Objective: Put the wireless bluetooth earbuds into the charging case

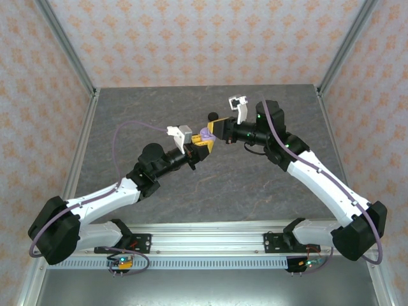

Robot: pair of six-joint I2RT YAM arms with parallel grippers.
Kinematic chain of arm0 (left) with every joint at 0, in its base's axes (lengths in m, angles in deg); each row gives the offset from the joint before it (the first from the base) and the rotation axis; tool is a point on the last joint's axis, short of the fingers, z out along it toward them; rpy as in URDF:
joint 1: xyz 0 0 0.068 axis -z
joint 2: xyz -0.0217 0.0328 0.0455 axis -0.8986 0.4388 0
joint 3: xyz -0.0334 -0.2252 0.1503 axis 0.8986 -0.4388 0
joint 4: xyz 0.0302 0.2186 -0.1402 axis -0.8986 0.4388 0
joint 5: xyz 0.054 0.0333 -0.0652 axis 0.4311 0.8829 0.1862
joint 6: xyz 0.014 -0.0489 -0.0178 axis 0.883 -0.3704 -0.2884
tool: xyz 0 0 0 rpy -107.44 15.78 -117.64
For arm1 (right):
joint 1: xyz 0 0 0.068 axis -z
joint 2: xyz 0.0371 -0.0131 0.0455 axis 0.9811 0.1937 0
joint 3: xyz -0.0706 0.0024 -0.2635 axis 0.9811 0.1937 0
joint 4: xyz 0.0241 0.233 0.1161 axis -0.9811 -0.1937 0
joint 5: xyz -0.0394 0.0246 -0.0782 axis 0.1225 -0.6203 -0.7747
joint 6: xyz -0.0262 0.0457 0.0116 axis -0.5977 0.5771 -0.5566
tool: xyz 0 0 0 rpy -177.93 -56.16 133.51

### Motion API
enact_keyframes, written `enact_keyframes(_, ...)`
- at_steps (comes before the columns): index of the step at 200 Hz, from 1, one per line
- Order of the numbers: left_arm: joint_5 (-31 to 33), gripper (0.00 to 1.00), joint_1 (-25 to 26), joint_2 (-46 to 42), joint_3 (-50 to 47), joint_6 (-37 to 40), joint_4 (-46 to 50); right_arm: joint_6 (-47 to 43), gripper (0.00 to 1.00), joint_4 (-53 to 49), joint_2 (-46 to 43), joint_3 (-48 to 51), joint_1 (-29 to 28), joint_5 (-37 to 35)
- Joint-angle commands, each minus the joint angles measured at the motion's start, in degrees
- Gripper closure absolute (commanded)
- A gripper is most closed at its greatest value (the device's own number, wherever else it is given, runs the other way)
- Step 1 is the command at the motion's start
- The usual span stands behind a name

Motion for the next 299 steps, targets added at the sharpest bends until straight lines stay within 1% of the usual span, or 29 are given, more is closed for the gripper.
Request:
enact_keyframes(1,0.23,0.77,-0.57,0.17,2.57,-0.65,0.45,-1.65,0.8,0.37,-0.41,-1.36,-0.57,1.2)
enact_keyframes(91,0.05,0.76,-0.53,0.0,3.56,-2.34,1.18,-2.66,0.8,-0.36,-0.07,-0.91,-0.85,0.65)
enact_keyframes(155,1.47,0.76,-0.53,-0.55,3.95,-3.14,2.0,-3.87,0.8,-1.95,-0.14,-1.05,-1.02,1.22)
enact_keyframes(195,1.23,0.75,-0.54,-1.05,4.09,-3.01,2.24,-4.7,0.8,-3.36,-0.25,-1.15,-1.11,2.14)
enact_keyframes(277,-1.04,0.75,-0.53,-1.32,4.11,-0.46,3.25,-6.62,0.6,-7.17,-0.08,-2.8,-1.65,2.71)
enact_keyframes(299,-1.21,0.75,-0.55,-1.41,3.98,0.49,3.64,-6.9,0.52,-7.98,-0.08,-3.38,-1.73,2.45)
